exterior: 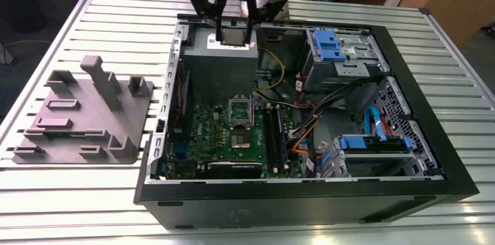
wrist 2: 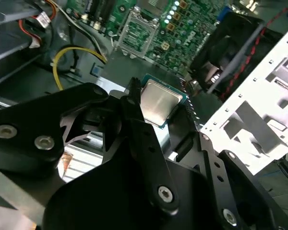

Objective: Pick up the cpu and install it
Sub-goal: 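Pick up the cpu and move it towards the insertion slot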

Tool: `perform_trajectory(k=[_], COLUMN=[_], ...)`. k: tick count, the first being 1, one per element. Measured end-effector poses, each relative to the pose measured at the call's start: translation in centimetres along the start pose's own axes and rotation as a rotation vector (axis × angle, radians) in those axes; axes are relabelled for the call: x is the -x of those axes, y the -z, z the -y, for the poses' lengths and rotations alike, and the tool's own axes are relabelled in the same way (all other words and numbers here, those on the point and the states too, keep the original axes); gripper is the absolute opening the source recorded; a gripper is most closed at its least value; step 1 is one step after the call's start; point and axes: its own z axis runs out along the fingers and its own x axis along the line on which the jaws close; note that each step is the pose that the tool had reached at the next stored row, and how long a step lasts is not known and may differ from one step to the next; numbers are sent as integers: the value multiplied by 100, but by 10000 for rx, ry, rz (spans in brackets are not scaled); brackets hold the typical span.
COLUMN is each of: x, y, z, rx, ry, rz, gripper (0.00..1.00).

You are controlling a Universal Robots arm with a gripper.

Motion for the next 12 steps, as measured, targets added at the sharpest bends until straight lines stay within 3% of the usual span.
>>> perform_trajectory(k=[4, 12], x=[88, 93], y=[-7, -90], z=[-2, 8], rx=[2, 3], ry=[1, 10], rz=[1, 72], gripper=[47, 47])
